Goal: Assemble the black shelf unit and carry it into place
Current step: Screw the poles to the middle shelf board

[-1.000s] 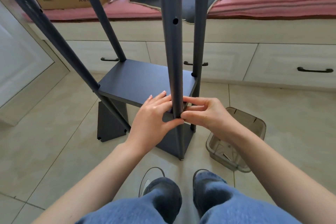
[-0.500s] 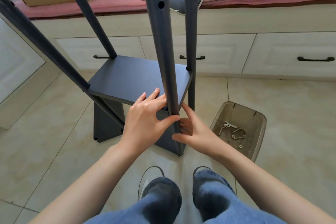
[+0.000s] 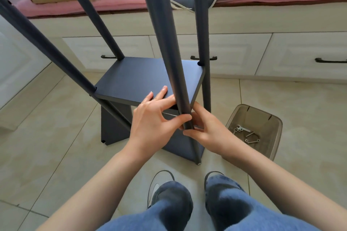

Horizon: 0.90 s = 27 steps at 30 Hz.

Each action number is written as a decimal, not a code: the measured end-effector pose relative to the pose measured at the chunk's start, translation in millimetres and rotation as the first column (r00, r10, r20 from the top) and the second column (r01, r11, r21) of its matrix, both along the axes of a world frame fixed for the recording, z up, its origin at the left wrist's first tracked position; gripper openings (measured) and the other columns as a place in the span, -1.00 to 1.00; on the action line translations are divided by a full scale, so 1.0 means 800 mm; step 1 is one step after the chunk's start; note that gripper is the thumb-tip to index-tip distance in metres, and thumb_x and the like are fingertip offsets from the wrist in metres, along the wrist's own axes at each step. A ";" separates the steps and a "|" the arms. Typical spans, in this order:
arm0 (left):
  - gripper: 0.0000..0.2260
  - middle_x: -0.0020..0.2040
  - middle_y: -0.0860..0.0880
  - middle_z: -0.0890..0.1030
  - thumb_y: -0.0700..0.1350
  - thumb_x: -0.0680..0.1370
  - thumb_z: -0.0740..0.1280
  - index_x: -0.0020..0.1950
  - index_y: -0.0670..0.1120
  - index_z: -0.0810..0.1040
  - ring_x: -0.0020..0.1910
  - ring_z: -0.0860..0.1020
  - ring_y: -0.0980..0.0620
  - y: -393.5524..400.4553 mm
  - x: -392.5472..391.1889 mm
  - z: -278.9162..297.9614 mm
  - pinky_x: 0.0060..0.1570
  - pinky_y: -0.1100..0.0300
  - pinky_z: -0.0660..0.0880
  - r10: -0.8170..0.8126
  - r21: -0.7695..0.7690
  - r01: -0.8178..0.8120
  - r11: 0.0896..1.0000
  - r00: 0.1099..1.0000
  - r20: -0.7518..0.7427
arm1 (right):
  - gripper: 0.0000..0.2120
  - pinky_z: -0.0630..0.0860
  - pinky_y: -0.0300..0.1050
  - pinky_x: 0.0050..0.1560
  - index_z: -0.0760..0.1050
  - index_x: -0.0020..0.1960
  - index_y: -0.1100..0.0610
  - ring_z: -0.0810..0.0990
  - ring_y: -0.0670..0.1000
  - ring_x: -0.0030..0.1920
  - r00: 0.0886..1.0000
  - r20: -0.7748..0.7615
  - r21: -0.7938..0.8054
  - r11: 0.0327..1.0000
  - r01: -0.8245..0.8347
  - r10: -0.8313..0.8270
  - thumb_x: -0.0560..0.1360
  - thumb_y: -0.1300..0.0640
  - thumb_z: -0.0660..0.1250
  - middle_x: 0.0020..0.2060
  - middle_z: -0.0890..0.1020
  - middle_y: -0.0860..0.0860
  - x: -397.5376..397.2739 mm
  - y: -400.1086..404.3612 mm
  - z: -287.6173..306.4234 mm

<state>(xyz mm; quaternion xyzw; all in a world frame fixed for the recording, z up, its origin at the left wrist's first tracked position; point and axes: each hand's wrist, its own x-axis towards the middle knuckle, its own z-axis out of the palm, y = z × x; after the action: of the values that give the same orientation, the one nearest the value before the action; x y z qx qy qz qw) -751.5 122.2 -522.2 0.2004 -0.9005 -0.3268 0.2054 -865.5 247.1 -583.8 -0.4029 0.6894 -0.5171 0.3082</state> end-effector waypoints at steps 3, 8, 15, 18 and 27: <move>-0.66 0.31 0.03 0.62 0.00 0.45 0.54 0.19 0.22 0.61 0.44 0.46 0.02 0.002 0.010 0.012 0.55 -0.05 0.14 -0.003 0.071 0.007 0.997 0.998 -0.057 | -0.37 0.54 -0.03 0.27 0.26 0.46 -0.07 0.65 -0.09 0.09 0.997 -0.061 0.027 0.999 -0.040 0.041 0.52 0.36 0.35 -0.02 0.65 0.04 0.004 0.005 0.021; -0.66 0.23 0.14 0.65 -0.08 0.45 0.55 0.07 0.33 0.61 0.40 0.48 0.13 0.004 0.031 0.033 0.56 -0.05 0.14 0.004 0.145 0.020 0.989 0.987 -0.161 | -0.45 0.57 -0.01 0.23 0.31 0.34 -0.16 0.66 -0.17 0.06 0.983 -0.153 0.090 0.992 -0.089 0.102 0.51 0.29 0.38 -0.04 0.69 -0.07 0.012 0.009 0.052; -0.61 0.03 0.32 0.68 -0.11 0.44 0.55 -0.12 0.45 0.64 0.03 0.63 0.32 -0.008 0.064 0.051 0.13 0.36 0.55 0.055 0.330 0.040 0.943 0.961 -0.273 | -0.35 0.56 0.03 0.23 0.24 0.42 -0.27 0.63 -0.10 0.13 0.948 -0.285 0.140 0.985 -0.106 0.143 0.53 0.26 0.38 0.10 0.64 -0.07 0.038 -0.002 0.095; -0.69 -0.04 0.24 0.72 -0.13 0.43 0.54 -0.10 0.33 0.66 0.04 0.66 0.24 -0.017 0.076 0.055 0.06 0.46 0.52 0.101 0.378 0.016 0.926 0.952 -0.289 | -0.37 0.54 -0.04 0.25 0.27 0.48 -0.16 0.60 -0.08 0.17 0.936 -0.328 0.150 0.985 -0.084 0.130 0.54 0.25 0.38 0.17 0.62 -0.05 0.051 -0.012 0.107; -0.78 -0.05 0.15 0.74 0.07 0.32 0.53 -0.04 0.15 0.73 0.02 0.67 0.24 -0.074 0.101 0.046 -0.05 0.48 0.52 0.300 0.553 -0.082 0.829 0.900 -0.316 | -0.69 0.56 -0.23 0.15 0.56 0.27 0.05 0.62 -0.10 0.06 0.916 -0.375 0.187 0.979 -0.077 0.143 0.54 0.18 0.40 0.06 0.65 -0.09 0.049 -0.038 0.097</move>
<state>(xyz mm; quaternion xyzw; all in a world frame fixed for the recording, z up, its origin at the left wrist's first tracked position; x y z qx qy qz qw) -670.8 63.2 -485.3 0.2708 -0.6915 -0.5712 0.3495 -826.3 217.0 -506.6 -0.5077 0.7539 -0.3493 0.2279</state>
